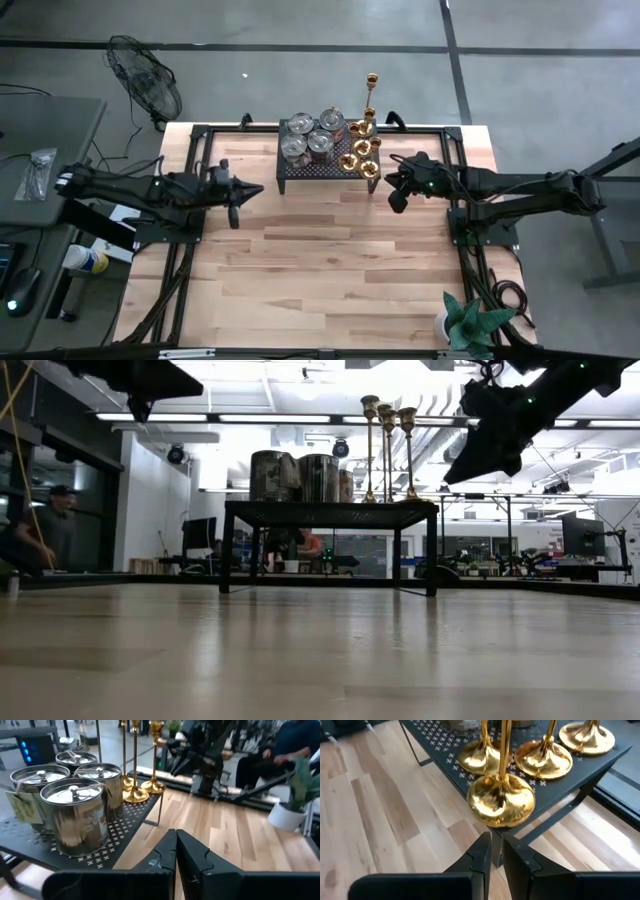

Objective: Pick & Place candle stick holders
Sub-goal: Align the golden candle holder with the golden candle holder on the shelf

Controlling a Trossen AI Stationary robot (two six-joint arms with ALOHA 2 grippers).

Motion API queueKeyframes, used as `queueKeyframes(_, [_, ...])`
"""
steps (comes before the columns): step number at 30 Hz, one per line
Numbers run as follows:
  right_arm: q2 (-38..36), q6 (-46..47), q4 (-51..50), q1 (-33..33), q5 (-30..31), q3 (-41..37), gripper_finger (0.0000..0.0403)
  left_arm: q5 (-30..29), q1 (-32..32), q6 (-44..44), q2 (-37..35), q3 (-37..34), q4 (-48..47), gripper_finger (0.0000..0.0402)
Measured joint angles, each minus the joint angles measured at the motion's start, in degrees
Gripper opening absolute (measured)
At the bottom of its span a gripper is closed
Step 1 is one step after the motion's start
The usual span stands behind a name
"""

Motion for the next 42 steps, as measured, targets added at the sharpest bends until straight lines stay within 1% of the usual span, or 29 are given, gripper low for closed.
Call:
queueKeyframes(2, [0.1, 0.2, -0.5, 0.0, 0.0, 0.0, 0.0036, 0.1, 0.0, 0.0, -1.3, -2.5, 3.4, 0.0003])
queueKeyframes(6, [0.1, 0.2, 0.4, -0.1, 0.5, 0.0, 0.0036, 0.1, 0.0, 0.0, -4.2, -6.4, 7.0, 0.0001])
queueKeyframes(12, [1.8, 1.0, 1.1, -0.1, -0.2, -0.9, 0.0036, -0.3, 0.0, -0.2, -8.9, -11.2, 8.7, 0.0001])
queueKeyframes(15, [3.1, 1.4, 3.7, -0.2, 0.0, -1.3, 0.0036, -0.2, 0.0, -0.9, -11.8, -13.1, 8.9, 0.0000])
queueKeyframes(20, [4.8, 0.9, 5.8, -0.5, 0.7, -1.3, 0.0036, 2.1, 0.0, -3.1, -16.5, -17.0, 8.9, 0.0000])
queueKeyframes(23, [5.4, 1.0, 5.8, -1.0, 1.1, -1.4, 0.0036, 2.2, 0.0, -4.5, -19.2, -19.0, 9.1, 0.0000])
queueKeyframes(31, [6.9, 0.9, 6.8, -2.5, 0.4, -1.4, 0.0036, 2.0, 0.0, -4.6, -23.1, -21.1, 9.4, 0.0000])
queueKeyframes(42, [9.1, -0.3, 9.3, -2.6, 0.8, -1.4, 0.0036, 2.0, 0.0, -4.5, -23.3, -21.7, 9.1, 0.0000])
